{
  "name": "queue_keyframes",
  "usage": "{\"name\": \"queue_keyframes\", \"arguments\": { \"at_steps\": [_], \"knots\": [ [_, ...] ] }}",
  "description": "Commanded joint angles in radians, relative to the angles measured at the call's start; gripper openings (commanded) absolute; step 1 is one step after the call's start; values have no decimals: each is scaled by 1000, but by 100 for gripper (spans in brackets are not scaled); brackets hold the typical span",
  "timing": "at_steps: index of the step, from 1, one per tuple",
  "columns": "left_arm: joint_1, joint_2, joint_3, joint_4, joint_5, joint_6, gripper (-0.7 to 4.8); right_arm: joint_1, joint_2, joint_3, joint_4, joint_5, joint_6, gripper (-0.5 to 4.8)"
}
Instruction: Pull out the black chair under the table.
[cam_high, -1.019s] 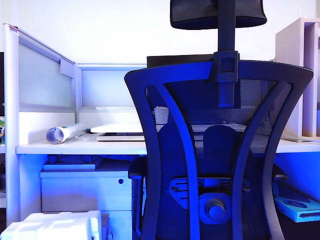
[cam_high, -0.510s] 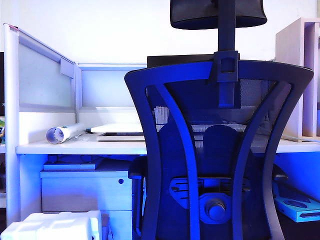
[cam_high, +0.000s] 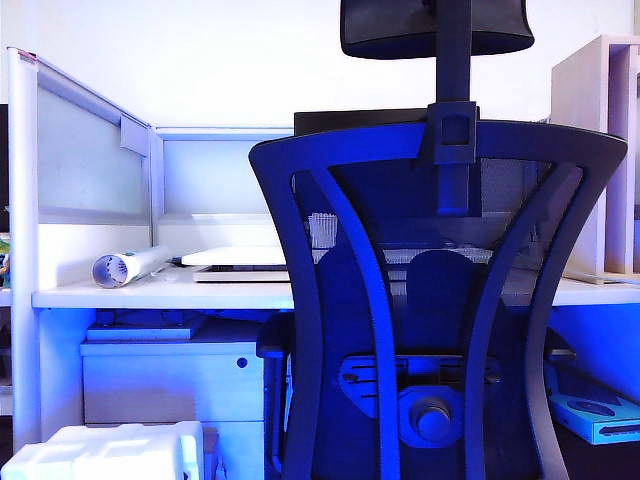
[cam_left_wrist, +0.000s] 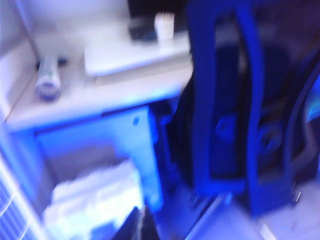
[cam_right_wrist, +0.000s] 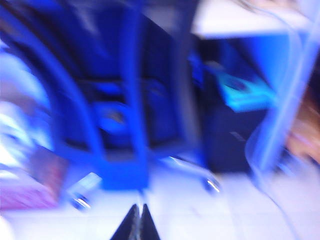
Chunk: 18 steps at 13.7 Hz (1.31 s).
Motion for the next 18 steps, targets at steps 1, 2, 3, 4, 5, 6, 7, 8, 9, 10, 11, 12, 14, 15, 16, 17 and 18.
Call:
{"name": "queue_keyframes", "arguments": {
  "at_steps": [1,2,3,4,5,6,7,8,9,10,11,12,14,15,16,17,18],
  "knots": [
    [1,1,0,95,58,-80,-5,1,-3,3,145,-92,105,104],
    [1,1,0,117,76,-103,-5,1,-3,3,176,-108,162,197],
    [1,1,0,142,96,-129,-5,1,-3,7,196,-114,232,269],
    [1,1,0,156,113,-141,-5,1,-3,13,200,-135,259,311],
    [1,1,0,175,141,-155,-5,1,-3,26,203,-161,274,341],
    [1,1,0,196,172,-159,-5,2,-3,45,216,-192,285,343],
    [1,1,0,209,182,-190,-5,5,-3,75,238,-202,284,355],
    [1,1,0,211,182,-200,-5,6,-3,96,252,-201,285,390],
    [1,1,0,211,182,-200,-5,5,-1,127,266,-199,285,410],
    [1,1,0,211,182,-200,-5,5,17,156,277,-204,285,417],
    [1,1,0,211,182,-200,-5,6,62,193,282,-222,297,452],
    [1,1,0,211,182,-200,-5,6,110,216,309,-246,314,475],
    [1,1,0,214,182,-200,-5,6,245,271,402,-270,315,479],
    [1,1,0,227,182,-200,-5,6,389,330,497,-270,315,479],
    [1,1,0,236,182,-200,-5,6,444,357,526,-275,315,479],
    [1,1,0,248,181,-200,-5,7,556,415,569,-309,314,479],
    [1,1,0,248,181,-200,-5,8,622,452,587,-335,314,479]
  ]
}}
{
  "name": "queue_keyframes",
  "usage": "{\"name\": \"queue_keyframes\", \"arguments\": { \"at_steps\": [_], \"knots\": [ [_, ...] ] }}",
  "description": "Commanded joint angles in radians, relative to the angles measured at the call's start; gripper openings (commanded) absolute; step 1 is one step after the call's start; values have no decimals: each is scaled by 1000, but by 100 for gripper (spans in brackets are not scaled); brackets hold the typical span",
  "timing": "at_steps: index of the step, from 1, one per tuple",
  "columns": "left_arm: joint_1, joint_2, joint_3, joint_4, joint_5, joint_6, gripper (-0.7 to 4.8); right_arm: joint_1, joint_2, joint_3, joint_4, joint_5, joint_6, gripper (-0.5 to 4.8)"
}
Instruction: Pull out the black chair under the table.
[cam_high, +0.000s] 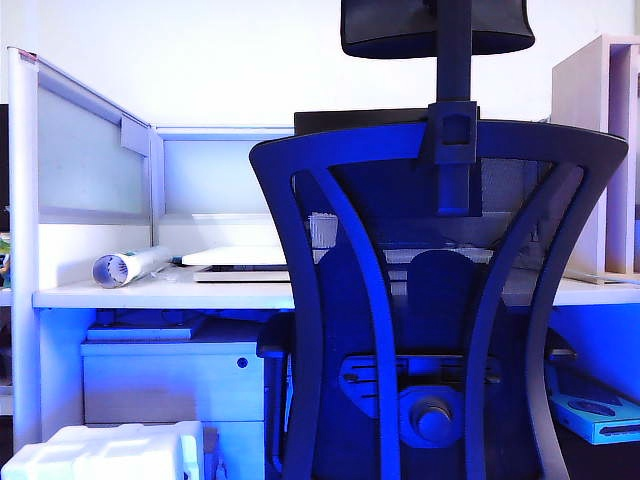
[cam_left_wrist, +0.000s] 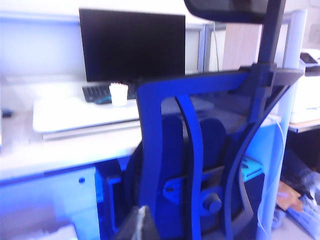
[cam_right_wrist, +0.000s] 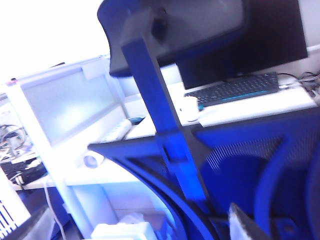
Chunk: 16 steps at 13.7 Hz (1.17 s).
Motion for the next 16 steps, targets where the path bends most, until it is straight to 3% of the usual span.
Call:
{"name": "queue_keyframes", "arguments": {
  "at_steps": [1,7,12,16],
  "knots": [
    [1,0,0,24,6,-4,-5,5,218,130,89,-83,0,479],
    [1,0,0,24,0,-7,-5,64,837,582,153,-101,-11,479],
    [1,0,0,23,-5,-7,-5,109,1020,742,153,-92,-11,479],
    [1,0,0,17,-5,-7,-5,134,1087,800,155,-23,-10,474]
  ]
}}
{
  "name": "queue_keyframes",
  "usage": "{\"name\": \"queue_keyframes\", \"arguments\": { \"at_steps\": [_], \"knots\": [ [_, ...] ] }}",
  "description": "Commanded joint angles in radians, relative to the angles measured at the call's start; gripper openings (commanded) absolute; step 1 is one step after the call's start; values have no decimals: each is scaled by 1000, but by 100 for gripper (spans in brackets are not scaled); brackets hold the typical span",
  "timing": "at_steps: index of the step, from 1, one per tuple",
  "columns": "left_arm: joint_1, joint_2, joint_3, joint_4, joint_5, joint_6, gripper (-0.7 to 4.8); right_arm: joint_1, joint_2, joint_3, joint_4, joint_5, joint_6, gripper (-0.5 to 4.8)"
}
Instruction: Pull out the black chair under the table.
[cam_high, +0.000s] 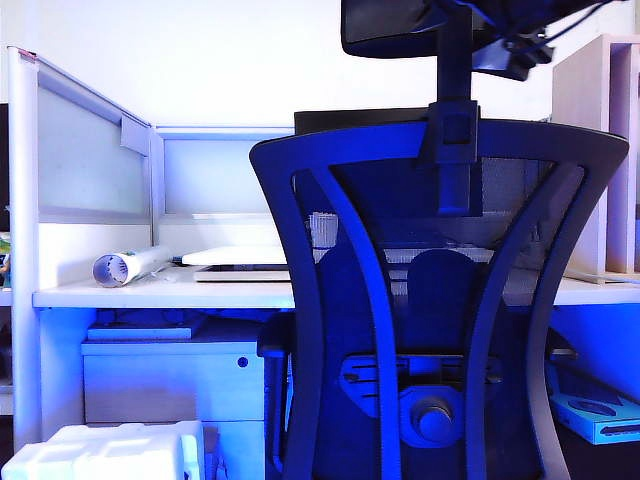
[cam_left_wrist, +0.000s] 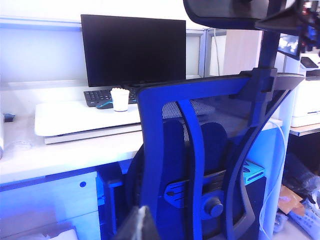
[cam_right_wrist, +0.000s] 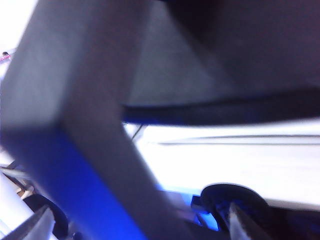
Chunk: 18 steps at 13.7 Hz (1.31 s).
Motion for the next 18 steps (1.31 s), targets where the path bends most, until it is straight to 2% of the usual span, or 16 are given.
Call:
{"name": "queue_keyframes", "arguments": {
  "at_steps": [1,3,6,13,18],
  "knots": [
    [1,1,0,6,0,-3,-5,5,22,21,16,31,-2,362],
    [1,1,0,6,-1,-3,-5,5,22,21,17,27,-2,158],
    [1,1,0,6,-2,-3,-5,5,22,21,18,23,-2,-9],
    [1,1,0,6,-2,-3,-5,8,-87,20,-87,24,-11,-8],
    [1,1,0,6,-2,-3,-5,18,-201,19,-235,20,-33,-8]
  ]
}}
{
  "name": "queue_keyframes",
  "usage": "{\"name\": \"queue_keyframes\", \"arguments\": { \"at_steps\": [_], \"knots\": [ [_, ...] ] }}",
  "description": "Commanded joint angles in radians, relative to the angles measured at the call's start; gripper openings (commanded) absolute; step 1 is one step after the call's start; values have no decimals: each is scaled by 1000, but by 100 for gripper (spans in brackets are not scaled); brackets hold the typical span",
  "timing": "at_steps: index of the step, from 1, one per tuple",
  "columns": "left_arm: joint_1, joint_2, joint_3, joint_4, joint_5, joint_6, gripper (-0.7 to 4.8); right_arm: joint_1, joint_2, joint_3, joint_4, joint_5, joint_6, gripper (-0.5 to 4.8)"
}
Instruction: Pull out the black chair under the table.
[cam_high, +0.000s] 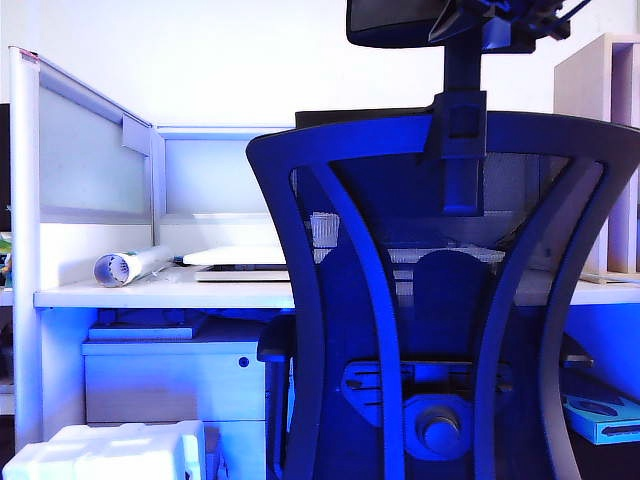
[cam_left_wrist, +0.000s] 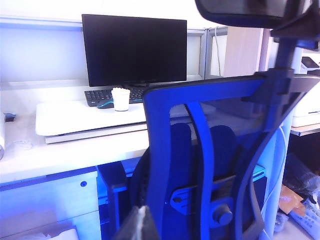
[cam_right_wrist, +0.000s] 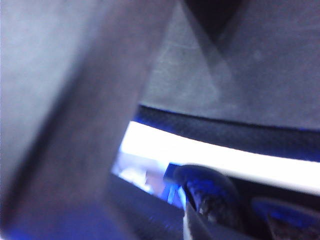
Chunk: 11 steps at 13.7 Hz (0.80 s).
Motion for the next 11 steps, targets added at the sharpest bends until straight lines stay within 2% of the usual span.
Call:
{"name": "queue_keyframes", "arguments": {
  "at_steps": [1,6,11],
  "knots": [
    [1,0,0,6,-1,-3,-5,11,-97,16,6,14,126,-8],
    [1,0,0,6,-1,-2,-5,34,-226,16,-93,14,126,-8],
    [1,0,0,7,-8,1,-5,50,-352,15,-296,14,127,-8]
  ]
}}
